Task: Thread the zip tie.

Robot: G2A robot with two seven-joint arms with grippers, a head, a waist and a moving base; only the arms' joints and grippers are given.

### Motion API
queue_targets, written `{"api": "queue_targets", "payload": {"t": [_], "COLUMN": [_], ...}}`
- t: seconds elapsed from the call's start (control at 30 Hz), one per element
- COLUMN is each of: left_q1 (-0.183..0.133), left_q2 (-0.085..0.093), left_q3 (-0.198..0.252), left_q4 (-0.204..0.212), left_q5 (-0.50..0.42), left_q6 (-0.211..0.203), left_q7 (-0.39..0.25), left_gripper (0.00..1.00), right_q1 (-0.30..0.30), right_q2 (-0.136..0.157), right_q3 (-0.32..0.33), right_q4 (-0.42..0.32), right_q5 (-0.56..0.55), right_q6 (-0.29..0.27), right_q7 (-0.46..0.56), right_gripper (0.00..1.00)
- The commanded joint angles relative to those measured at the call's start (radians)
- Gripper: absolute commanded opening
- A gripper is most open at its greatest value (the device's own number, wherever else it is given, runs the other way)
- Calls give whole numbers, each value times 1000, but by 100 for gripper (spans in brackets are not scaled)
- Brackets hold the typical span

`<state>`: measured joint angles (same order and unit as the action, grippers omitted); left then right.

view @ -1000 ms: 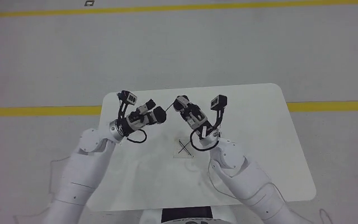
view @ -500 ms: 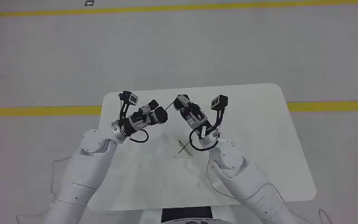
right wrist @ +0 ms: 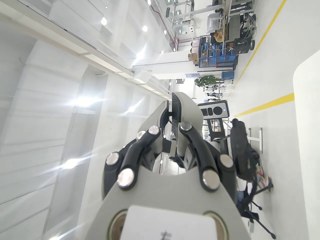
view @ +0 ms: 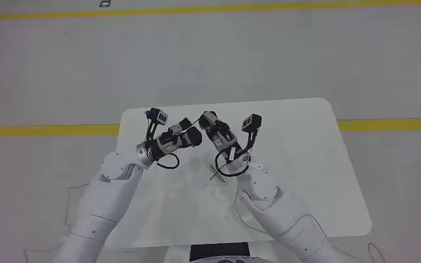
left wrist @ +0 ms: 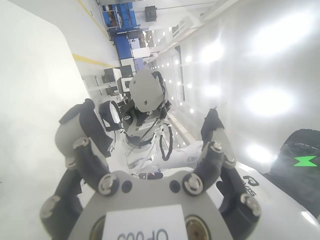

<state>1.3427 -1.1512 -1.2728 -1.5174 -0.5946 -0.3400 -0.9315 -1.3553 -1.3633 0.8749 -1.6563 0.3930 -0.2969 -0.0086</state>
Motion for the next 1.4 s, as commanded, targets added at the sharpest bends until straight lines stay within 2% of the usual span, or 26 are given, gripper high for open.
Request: {"api": "queue_targets", "payload": {"t": [0.0,0.2,0.3,0.73,0.77,0.83,0.87,0.9,1.17,1.37], "left_q1": [0,0,4,7,7,8,8,7,8,7], "left_q2": [0,0,-1,6,7,8,8,8,12,14], "left_q3": [0,0,7,1,0,0,0,0,1,1], "left_q4": [0,0,-12,-21,-22,-24,-24,-25,-26,-24], "left_q5": [-1,-1,7,5,6,7,7,8,17,24], "left_q6": [0,0,8,0,0,0,0,0,0,0], "left_q7": [-2,-2,25,40,41,41,40,39,43,49], "left_gripper": [100,100,100,100,97,83,69,61,49,50], "right_q1": [-1,0,0,-20,-22,-26,-27,-30,-43,-48], "right_q2": [-3,-4,-4,-2,-1,0,0,1,2,2], "right_q3": [-1,0,0,33,37,42,45,48,67,81], "right_q4": [-2,-3,-3,-23,-25,-28,-29,-29,-34,-37], "right_q5": [11,17,16,-171,-188,-213,-227,-243,-299,-334], "right_q6": [6,12,13,71,77,86,90,97,117,129], "right_q7": [9,23,23,19,24,27,30,30,38,39], "right_gripper": [0,0,0,0,0,0,0,0,0,0]}}
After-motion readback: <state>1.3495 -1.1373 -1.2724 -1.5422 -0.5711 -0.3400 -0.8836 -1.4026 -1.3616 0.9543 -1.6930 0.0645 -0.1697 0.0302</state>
